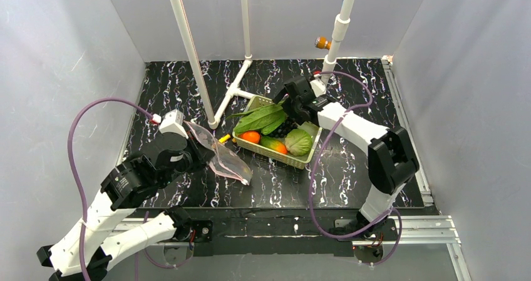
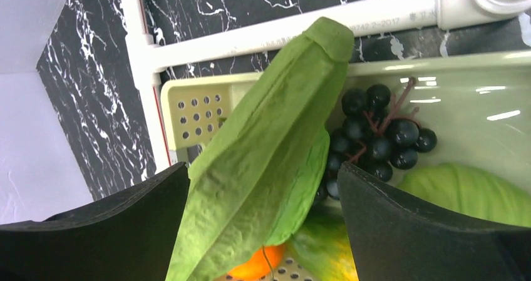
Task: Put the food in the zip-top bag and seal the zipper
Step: Pick up the fake vegetable from the bin.
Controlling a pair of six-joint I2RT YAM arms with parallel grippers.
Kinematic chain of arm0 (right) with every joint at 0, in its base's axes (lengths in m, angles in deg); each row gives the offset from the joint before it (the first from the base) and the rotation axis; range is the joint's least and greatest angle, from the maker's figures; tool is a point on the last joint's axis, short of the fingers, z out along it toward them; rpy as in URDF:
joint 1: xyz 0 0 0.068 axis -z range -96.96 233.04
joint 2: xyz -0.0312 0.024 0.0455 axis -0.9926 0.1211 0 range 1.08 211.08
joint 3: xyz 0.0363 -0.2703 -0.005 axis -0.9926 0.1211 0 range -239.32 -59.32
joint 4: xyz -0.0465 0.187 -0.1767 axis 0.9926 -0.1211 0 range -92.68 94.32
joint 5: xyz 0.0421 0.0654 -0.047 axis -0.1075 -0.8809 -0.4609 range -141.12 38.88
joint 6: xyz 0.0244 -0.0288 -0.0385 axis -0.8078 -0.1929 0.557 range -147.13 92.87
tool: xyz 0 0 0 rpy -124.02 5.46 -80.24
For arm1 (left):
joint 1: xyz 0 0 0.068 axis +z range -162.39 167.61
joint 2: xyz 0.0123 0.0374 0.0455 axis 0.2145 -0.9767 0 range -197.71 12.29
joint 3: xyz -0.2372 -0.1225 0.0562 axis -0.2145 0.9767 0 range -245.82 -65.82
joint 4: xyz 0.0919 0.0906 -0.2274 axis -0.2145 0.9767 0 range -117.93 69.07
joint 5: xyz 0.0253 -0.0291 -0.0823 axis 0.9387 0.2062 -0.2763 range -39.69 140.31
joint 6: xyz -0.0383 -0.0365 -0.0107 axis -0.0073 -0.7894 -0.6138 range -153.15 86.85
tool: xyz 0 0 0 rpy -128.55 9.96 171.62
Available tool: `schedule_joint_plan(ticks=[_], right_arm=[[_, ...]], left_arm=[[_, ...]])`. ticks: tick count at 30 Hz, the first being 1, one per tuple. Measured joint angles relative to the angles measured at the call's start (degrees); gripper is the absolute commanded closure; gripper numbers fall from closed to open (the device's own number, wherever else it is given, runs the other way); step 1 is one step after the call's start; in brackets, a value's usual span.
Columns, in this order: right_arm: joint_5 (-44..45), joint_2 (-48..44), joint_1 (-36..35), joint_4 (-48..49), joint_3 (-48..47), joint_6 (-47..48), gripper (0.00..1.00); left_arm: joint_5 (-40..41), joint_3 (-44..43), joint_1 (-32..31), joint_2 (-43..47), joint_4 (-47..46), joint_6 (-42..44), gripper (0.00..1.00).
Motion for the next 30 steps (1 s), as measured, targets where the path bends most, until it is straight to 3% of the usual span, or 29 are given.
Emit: schedule_joint_plan(ticks=[17, 24, 27, 30], right_arm=[[1.82, 6.56, 0.00, 6.00, -2.53, -0.13, 0.19], [1.84, 7.84, -0.02, 6.79, -2.55, -0.54, 0.14], [1.79, 7.85, -0.02, 6.27, -2.87, -0.75, 0.23], [1.61, 7.87, -0.03, 6.39, -2.92, -0.72, 0.45]], left_arm=[[-1.23, -0.09, 0.00, -0.50, -0.44, 0.29, 1.00], [-1.23, -0.16, 0.00, -0.47, -0.20, 0.29, 1.00], [-1.22, -0.20, 0.00, -0.31, -0.13, 0.31, 1.00], [-1.18, -0.22, 0.00, 0.01, 0.15, 0.29, 1.00]])
